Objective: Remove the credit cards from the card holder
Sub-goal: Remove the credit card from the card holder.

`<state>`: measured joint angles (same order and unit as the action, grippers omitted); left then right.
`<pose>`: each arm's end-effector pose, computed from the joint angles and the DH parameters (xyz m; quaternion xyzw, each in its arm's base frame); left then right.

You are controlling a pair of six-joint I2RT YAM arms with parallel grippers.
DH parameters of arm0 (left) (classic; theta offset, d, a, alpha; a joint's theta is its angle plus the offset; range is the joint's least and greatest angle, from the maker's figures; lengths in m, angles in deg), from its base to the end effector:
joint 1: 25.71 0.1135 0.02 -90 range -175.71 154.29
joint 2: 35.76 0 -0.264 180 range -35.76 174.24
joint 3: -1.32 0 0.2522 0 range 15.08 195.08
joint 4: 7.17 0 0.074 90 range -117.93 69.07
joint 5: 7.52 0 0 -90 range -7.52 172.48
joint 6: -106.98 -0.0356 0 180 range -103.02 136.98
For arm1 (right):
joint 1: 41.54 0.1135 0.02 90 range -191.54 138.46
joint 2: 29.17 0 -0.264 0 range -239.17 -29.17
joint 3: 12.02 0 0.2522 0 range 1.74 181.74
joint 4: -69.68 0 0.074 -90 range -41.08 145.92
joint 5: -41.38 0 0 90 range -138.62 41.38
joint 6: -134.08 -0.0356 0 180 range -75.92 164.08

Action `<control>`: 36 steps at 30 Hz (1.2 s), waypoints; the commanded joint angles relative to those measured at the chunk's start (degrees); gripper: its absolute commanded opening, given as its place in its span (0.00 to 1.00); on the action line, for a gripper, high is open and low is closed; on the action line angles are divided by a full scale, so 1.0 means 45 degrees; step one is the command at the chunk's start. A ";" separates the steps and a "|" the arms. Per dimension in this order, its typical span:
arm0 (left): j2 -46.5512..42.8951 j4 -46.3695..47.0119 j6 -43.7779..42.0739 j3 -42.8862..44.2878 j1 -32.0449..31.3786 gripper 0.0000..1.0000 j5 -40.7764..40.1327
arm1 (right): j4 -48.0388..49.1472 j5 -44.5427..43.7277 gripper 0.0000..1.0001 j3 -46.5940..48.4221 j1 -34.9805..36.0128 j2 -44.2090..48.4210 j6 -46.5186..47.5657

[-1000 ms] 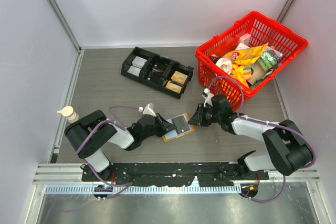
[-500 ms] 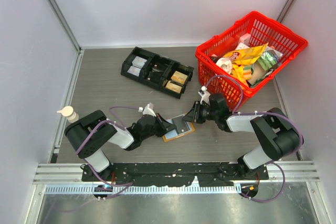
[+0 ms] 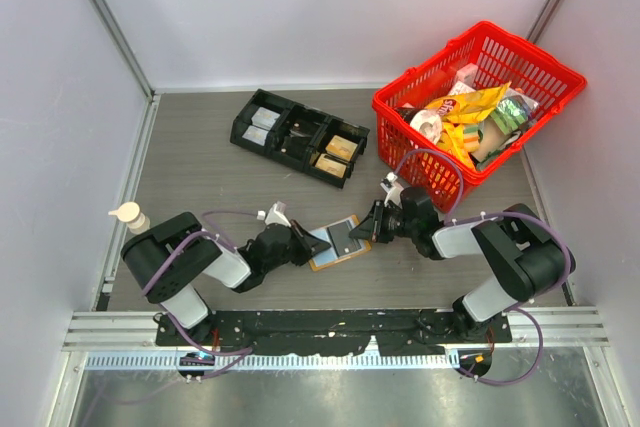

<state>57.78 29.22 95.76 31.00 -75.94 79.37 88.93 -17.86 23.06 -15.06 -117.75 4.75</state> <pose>0.1580 -0.1868 0.1001 -0.2243 0.8246 -0.4583 0.2442 0.2156 0.1277 0.1158 -0.0278 0.8608 0.4417 0.2511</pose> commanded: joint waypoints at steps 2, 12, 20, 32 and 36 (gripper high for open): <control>-0.0141 0.0320 0.0188 -0.0375 -0.0047 0.00 -0.0402 | -0.1301 -0.1485 0.11 -0.0519 -0.0162 -0.0649 0.0205; 0.0268 0.1258 -0.0612 0.0425 -0.0047 0.46 0.0048 | -0.1243 -0.1368 0.11 -0.0480 -0.0162 -0.0688 0.0225; 0.1342 0.1316 -0.0378 0.0875 -0.0047 0.46 0.0515 | -0.1223 -0.1231 0.11 -0.0480 -0.0162 -0.0532 0.0186; 0.0679 0.1940 -0.0417 0.0193 -0.0047 0.14 0.0360 | -0.1087 -0.1290 0.11 -0.0519 -0.0181 -0.0707 0.0108; 0.0737 0.2857 -0.0379 -0.0042 -0.0047 0.07 0.0360 | -0.0969 -0.1290 0.11 -0.0558 -0.0200 -0.0883 0.0030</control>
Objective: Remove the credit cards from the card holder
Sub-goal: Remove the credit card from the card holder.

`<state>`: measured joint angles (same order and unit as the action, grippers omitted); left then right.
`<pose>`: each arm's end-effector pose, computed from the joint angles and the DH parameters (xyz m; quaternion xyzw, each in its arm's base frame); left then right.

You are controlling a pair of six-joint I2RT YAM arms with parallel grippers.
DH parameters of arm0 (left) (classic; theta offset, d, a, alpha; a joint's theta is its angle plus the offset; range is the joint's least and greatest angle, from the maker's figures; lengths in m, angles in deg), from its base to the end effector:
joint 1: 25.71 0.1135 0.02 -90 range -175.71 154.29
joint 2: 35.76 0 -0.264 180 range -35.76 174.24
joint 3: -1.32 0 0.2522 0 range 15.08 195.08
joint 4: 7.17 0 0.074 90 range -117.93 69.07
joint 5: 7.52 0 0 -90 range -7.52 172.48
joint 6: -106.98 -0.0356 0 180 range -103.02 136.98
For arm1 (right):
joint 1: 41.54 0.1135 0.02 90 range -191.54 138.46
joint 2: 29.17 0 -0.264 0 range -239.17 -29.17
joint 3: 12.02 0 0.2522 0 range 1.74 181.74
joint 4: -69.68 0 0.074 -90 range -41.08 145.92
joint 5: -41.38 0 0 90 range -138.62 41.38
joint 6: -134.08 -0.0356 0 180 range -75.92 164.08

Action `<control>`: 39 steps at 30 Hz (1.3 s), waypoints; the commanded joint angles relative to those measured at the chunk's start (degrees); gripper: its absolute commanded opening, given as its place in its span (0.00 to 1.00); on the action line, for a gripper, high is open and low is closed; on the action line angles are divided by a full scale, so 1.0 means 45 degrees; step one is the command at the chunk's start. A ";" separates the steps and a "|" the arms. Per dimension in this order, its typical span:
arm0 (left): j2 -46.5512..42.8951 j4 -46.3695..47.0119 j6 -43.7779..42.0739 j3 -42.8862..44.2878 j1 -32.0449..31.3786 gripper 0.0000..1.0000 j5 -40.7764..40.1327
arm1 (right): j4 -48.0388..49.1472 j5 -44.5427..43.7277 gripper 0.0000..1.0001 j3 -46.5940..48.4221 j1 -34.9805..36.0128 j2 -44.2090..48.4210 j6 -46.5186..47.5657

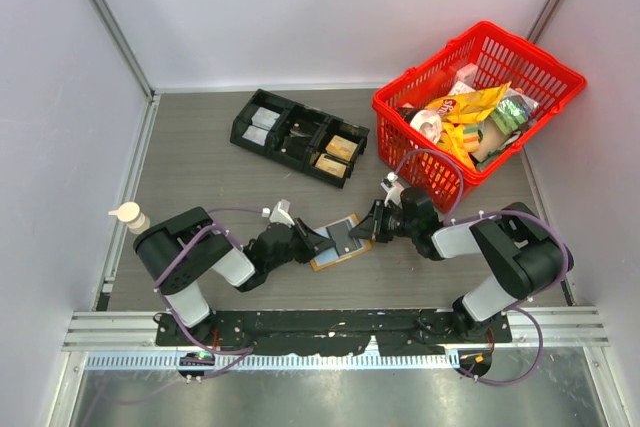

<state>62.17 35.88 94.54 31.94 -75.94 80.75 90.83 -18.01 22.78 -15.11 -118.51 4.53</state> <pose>0.1631 -0.1942 0.0973 -0.2064 0.8141 -0.4817 0.2502 0.2164 0.1278 0.1145 -0.0273 0.8579 0.4439 0.2571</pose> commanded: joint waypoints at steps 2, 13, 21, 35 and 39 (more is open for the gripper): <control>-0.0180 0.1864 -0.0029 -0.0309 -0.0047 0.02 0.0074 | -0.1392 -0.1275 0.11 -0.0534 -0.0191 -0.0791 0.0098; 0.0347 0.3097 0.0674 -0.1012 -0.0047 0.00 -0.0238 | -0.1470 -0.1353 0.11 -0.0613 -0.0445 -0.0928 0.0019; 0.0503 0.3097 0.0851 -0.1287 -0.0047 0.00 -0.0317 | -0.1626 -0.1353 0.10 -0.0593 -0.0484 -0.1143 0.0097; 0.1148 0.2510 0.0167 0.0119 -0.0047 0.39 0.0734 | -0.1587 -0.1177 0.10 -0.0554 -0.0504 -0.1103 0.0117; 0.0778 0.2784 0.0011 0.0042 -0.0028 0.25 0.0738 | -0.1510 -0.1138 0.10 -0.0573 -0.0504 -0.1182 0.0136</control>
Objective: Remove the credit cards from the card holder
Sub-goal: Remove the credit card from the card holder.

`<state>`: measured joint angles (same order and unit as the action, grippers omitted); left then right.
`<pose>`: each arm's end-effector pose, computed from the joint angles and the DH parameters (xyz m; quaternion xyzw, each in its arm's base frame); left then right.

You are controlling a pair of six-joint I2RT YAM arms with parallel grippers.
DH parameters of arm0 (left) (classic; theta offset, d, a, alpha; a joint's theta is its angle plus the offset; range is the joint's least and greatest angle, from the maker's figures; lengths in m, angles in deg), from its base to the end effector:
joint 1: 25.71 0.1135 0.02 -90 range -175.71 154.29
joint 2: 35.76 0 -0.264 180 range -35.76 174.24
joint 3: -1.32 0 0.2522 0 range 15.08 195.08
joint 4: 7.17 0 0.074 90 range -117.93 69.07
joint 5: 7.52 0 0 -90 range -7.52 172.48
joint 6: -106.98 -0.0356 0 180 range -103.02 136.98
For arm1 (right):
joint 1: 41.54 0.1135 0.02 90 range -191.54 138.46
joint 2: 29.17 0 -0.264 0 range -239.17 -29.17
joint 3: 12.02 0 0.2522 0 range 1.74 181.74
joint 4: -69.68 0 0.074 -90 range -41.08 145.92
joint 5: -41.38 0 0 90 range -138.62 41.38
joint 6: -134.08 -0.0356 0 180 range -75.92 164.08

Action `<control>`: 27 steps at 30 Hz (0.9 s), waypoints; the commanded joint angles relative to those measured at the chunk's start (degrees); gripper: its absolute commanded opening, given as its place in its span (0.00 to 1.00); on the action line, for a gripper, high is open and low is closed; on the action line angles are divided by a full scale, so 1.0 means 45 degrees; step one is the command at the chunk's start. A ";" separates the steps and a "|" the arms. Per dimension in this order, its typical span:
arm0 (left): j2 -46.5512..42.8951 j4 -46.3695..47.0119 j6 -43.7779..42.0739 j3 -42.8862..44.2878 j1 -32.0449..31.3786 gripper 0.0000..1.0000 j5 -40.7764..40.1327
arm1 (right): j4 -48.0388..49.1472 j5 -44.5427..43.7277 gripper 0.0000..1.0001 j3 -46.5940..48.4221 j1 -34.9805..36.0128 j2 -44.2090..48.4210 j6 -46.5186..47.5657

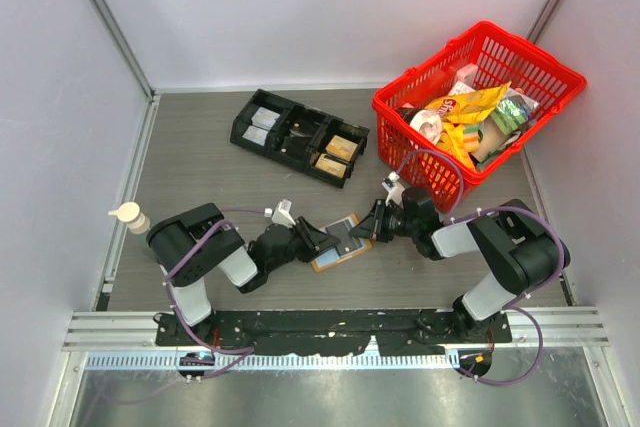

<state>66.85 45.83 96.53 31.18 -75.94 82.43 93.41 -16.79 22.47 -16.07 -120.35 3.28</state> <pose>0.1635 -0.1964 0.0932 -0.2072 0.7912 -0.5208 0.2445 0.2189 0.1251 0.1100 -0.0171 0.8549 0.4527 0.2528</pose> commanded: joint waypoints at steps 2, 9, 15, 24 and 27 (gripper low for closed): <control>-0.0593 0.0574 -0.0509 0.0115 -0.0047 0.18 0.0306 | -0.2044 -0.1391 0.10 -0.0505 -0.0290 -0.0852 0.0414; -0.1103 0.0301 -0.0217 -0.0198 -0.0047 0.08 0.0129 | -0.1965 -0.1313 0.10 -0.0486 -0.0290 -0.0969 0.0394; -0.0869 0.0340 0.0369 -0.0160 -0.0047 0.04 -0.0340 | -0.1946 -0.1274 0.11 -0.0525 -0.0290 -0.0950 0.0413; -0.0322 0.1316 0.0897 0.0308 -0.0047 0.06 -0.0066 | -0.1789 -0.1039 0.10 -0.0525 -0.0290 -0.1164 0.0452; -0.0224 0.1297 0.0936 0.0504 -0.0047 0.10 -0.0046 | -0.1672 -0.0981 0.10 -0.0525 -0.0290 -0.1242 0.0472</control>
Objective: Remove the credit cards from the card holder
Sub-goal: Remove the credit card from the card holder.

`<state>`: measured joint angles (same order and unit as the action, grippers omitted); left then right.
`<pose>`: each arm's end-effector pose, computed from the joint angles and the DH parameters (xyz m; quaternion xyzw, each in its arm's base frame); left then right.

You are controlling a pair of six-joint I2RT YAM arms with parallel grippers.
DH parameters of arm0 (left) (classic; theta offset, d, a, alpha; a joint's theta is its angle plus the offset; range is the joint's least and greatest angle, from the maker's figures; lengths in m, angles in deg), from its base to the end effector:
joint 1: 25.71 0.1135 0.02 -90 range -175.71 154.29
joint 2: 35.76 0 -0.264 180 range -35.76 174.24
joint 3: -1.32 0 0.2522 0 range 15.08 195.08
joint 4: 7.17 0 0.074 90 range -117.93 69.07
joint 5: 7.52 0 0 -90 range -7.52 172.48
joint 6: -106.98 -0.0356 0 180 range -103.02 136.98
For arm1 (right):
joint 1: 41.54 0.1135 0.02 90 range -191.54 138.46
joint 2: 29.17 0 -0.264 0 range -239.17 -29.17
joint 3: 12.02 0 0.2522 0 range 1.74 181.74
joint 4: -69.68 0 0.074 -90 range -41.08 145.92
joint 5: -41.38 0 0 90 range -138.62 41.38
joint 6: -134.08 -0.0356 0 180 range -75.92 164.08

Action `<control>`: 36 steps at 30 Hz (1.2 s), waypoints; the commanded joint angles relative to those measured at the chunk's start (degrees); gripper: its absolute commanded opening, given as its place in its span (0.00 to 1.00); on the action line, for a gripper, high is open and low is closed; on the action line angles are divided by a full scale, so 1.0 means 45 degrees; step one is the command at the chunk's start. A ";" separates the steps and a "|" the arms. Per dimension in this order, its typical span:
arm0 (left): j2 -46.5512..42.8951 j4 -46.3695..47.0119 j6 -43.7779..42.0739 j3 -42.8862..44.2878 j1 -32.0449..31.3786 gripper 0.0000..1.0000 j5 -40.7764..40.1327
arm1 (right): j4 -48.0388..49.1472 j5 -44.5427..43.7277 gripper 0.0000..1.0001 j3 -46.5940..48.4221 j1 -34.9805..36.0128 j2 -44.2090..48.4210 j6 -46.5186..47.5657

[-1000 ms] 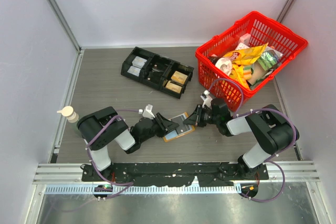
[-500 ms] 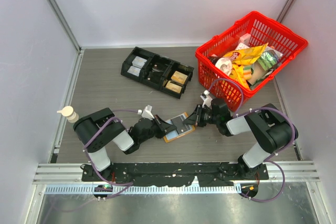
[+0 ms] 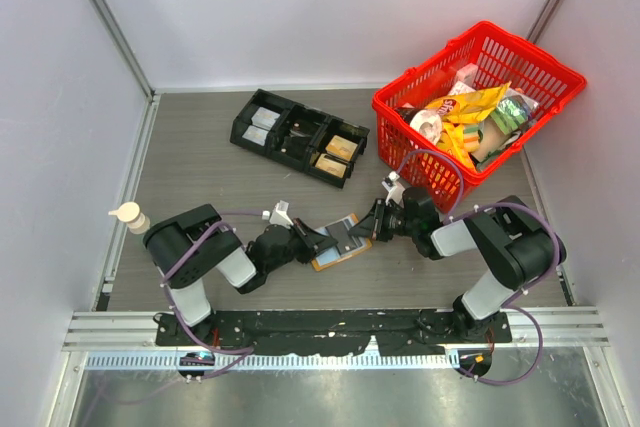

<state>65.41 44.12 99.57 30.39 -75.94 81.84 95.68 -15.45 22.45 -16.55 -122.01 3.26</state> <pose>0.1609 -0.1928 0.0936 -0.2324 0.7897 -0.5185 0.2314 0.2211 0.1245 0.1069 -0.0206 0.8507 0.4609 0.2520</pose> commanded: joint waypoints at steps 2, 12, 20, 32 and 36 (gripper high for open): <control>0.0136 0.1676 0.0280 0.0777 -0.0047 0.14 0.0085 | -0.2138 -0.1257 0.11 -0.0539 -0.0183 -0.0893 0.0457; 0.0663 0.1773 0.0339 0.1051 -0.0047 0.17 0.0085 | -0.2138 -0.1237 0.10 -0.0520 -0.0183 -0.0815 0.0477; 0.0527 0.2476 0.0397 -0.0003 -0.0047 0.02 -0.0110 | -0.2919 -0.1882 0.10 -0.0403 -0.0202 -0.0873 0.0575; 0.0566 0.3218 0.0788 -0.0804 -0.0028 0.00 -0.0247 | -0.3857 -0.2487 0.08 0.0105 -0.0203 -0.1498 0.0418; 0.0488 0.3296 0.0808 -0.1155 -0.0028 0.00 -0.0345 | -0.3760 -0.2449 0.07 0.0066 -0.0203 -0.1460 0.0399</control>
<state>68.51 52.02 102.74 27.35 -75.94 80.61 93.61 -14.38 25.07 -16.35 -124.33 2.10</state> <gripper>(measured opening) 0.009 0.077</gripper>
